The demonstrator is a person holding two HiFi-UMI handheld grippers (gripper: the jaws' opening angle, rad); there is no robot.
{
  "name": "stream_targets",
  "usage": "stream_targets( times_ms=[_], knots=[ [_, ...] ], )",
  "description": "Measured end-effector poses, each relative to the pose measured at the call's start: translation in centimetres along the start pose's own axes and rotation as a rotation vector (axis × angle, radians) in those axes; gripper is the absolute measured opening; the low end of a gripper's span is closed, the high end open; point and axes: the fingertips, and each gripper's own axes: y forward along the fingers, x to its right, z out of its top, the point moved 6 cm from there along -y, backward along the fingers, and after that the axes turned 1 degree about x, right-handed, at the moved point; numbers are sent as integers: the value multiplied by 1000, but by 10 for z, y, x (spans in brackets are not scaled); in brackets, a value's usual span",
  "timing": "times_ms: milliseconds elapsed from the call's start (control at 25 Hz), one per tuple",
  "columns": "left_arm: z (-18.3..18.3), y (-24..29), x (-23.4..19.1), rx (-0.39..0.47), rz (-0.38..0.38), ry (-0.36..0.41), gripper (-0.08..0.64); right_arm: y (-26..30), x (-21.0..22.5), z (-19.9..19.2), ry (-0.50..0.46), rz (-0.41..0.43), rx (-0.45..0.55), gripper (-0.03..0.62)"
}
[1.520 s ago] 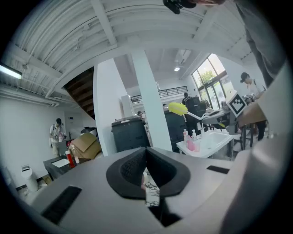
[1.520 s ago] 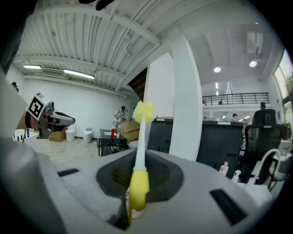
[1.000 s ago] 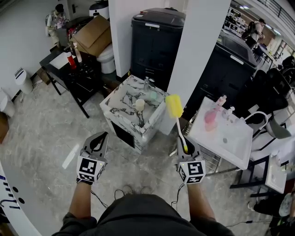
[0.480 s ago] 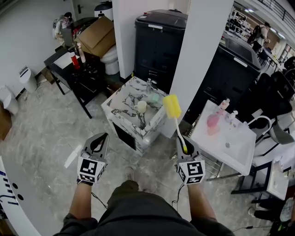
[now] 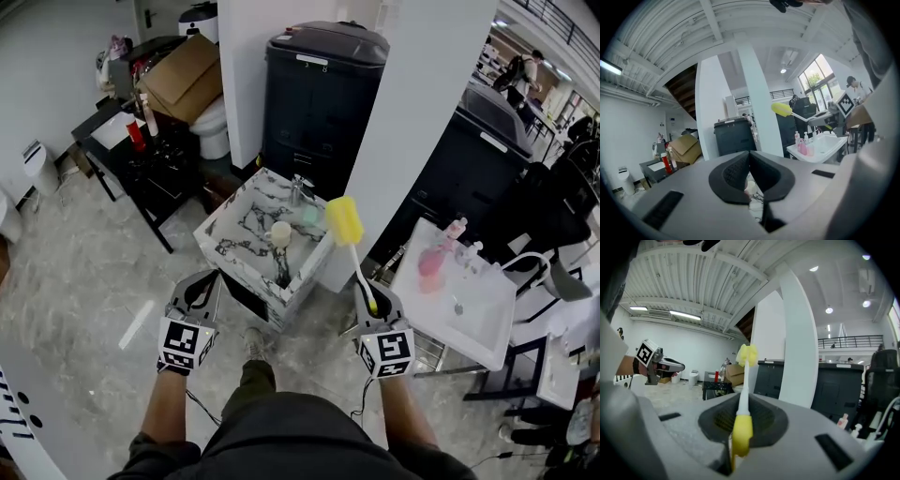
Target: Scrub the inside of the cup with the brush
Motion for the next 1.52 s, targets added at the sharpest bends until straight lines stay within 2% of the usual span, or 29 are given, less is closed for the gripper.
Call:
stream_targets(
  times_ms=[240, 440, 720, 920, 1120, 1160, 1200, 1240, 1320, 1520],
  knots=[
    [-20, 67, -45, -24, -36, -26, 3, 72, 12, 9, -18, -5, -21, 34],
    [-35, 123, -87, -45, -70, -77, 3, 138, 24, 19, -9, -29, -42, 34],
    [-46, 178, -132, -58, -139, -105, 3, 208, 29, 38, 0, -69, -48, 34],
    [-57, 199, -147, -90, -139, -131, 3, 234, 35, 40, 3, -62, -67, 34],
    [-58, 213, -152, -85, -100, -162, 5, 254, 48, 35, 6, -32, -63, 34],
    [-57, 212, -150, -73, -108, -186, 14, 256, 52, 34, 6, -24, -64, 34],
    [-54, 212, -149, -60, -126, -213, 74, 258, 55, 34, 7, -18, -63, 34],
    [-52, 212, -147, -51, -144, -232, 171, 260, 58, 34, 10, -13, -61, 34],
    [-49, 215, -147, -45, -153, -233, 240, 265, 64, 35, 14, -7, -54, 34],
    [-47, 225, -139, -68, -147, -207, 242, 271, 73, 34, 24, 15, -47, 34]
  ],
)
